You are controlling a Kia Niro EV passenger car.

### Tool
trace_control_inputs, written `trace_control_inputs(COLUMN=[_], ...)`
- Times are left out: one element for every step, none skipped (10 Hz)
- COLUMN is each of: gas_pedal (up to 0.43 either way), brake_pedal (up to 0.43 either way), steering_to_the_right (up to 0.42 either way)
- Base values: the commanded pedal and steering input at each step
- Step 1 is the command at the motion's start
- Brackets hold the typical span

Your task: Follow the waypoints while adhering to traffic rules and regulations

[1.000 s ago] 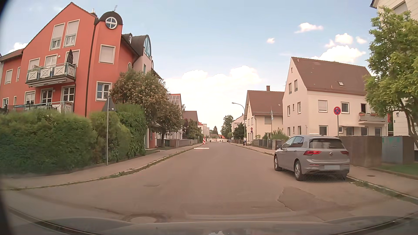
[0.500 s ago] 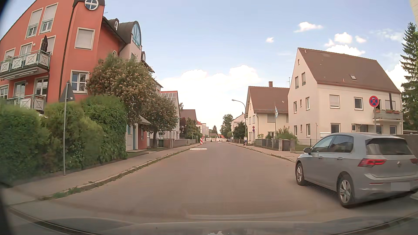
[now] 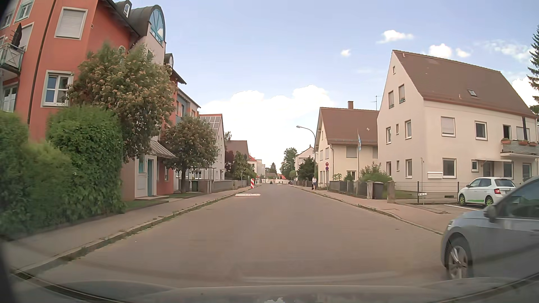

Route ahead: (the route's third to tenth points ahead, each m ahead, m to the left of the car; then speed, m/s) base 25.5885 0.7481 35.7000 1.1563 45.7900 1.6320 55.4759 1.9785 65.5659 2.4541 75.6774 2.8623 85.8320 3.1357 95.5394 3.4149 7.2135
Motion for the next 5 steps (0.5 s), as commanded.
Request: trace_control_inputs(gas_pedal=[0.059, 0.059, 0.059, 0.059, 0.067], brake_pedal=[0.018, 0.018, 0.018, 0.018, 0.018], steering_to_the_right=[0.020, 0.020, 0.020, 0.020, 0.020])
